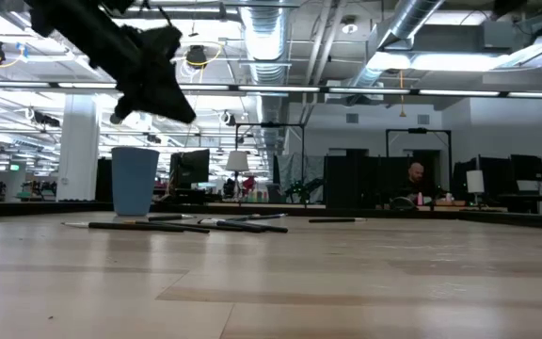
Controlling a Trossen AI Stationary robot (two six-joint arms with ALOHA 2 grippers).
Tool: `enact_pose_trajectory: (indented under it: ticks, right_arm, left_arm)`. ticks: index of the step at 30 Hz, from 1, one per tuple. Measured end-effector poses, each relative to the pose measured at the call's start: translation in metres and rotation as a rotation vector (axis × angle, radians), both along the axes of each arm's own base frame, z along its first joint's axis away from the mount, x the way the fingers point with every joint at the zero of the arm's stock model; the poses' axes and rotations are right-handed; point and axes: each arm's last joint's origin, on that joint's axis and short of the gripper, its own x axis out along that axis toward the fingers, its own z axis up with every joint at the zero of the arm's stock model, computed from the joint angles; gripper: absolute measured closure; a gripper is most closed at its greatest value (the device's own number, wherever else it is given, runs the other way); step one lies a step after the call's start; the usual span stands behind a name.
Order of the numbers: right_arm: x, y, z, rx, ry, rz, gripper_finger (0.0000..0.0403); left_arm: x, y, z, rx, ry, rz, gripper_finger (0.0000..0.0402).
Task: Pick & Place Paint Supplies
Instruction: Put the silver paint brush into the blue cup
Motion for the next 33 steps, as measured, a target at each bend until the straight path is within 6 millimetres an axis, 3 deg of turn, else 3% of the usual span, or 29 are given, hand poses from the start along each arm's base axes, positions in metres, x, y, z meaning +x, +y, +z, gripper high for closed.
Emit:
enact_pose_trajectory:
  ticks: [5,10,22,33]
  right_arm:
    - [0.004,0.002,-0.026,-0.041,0.006,0.092,0.0305]
    - [-0.001,-0.006,-0.034,-0.017,-0.063,0.150,0.0306]
    - [-0.005,-0.015,-0.081,0.035,-0.150,0.187,0.0311]
    - [-0.001,-0.018,-0.084,0.054,-0.112,0.134,0.0311]
  left_arm:
    - [0.007,0.011,-0.016,-0.010,0.073,0.051,0.0285]
    - [0.011,0.018,-0.025,-0.073,0.098,0.063,0.0251]
    - [0.012,0.029,-0.030,-0.137,0.092,0.142,0.0247]
    - [0.021,0.036,-0.065,-0.116,0.243,0.206,0.0247]
